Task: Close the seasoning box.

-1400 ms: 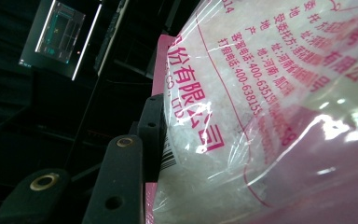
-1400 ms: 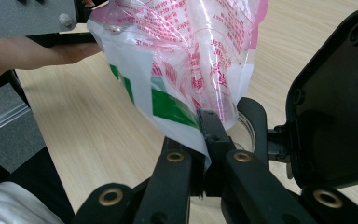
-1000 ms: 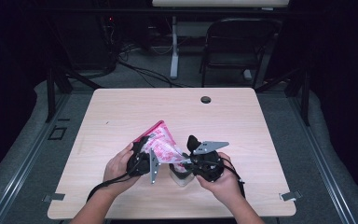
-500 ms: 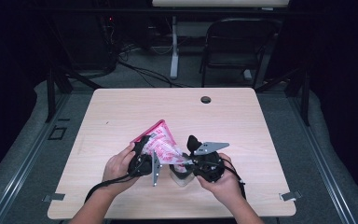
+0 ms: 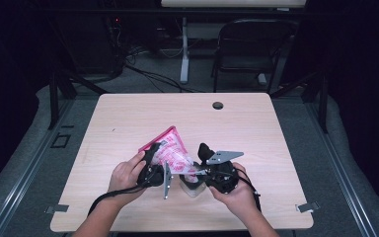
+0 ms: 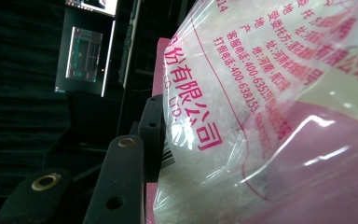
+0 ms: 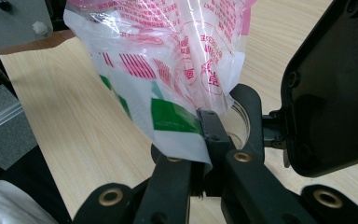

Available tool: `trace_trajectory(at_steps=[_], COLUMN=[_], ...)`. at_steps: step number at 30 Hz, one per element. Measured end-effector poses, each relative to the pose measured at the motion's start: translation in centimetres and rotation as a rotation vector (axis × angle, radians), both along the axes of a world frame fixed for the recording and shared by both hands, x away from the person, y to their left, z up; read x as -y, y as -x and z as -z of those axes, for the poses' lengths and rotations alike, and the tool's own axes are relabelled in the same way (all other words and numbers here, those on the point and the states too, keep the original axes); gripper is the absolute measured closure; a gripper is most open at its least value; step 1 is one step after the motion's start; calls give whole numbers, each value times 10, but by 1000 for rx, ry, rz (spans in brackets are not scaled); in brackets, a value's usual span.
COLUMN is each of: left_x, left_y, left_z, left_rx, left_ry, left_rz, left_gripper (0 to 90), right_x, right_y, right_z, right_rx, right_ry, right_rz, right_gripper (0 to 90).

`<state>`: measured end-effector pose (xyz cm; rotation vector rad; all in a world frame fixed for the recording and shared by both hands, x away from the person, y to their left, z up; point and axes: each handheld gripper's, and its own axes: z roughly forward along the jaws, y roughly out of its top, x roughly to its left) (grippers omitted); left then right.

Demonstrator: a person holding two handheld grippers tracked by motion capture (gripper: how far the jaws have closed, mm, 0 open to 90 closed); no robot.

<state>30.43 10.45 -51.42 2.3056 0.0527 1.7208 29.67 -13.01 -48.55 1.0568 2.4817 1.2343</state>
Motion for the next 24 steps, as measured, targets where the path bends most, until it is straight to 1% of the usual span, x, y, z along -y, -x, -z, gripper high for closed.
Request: trace_trajectory(at_steps=[2,4,6,7,11,17,19,20,24], left_x=[0,1,1,1,2,2,2,2,3], left_y=[1,1,1,1,2,2,2,2,4], left_z=[-1,0,0,-1,-1,-1,-1,-2,-3], left_rx=[2,14,9,20,22,31,26,35,40], left_ry=[-7,-9,-9,-12,-16,-11,-5,-10,-7], left_rz=[-4,-1,-7,-4,-6,-7,-12,-11,-7], left_gripper=[646,647,647,647,647,648,648,648,648], right_x=[0,0,0,0,1,1,1,1,2], right_y=[0,0,0,0,-1,-2,-2,-3,-4], right_z=[0,0,0,0,1,4,5,6,7], right_rx=[-2,0,0,2,0,1,0,-1,-5], right_ry=[0,-2,-1,-4,-8,-4,-7,-4,0], right_rz=[2,5,6,7,13,16,18,18,25], right_gripper=[900,900,900,900,900,900,900,900,900])
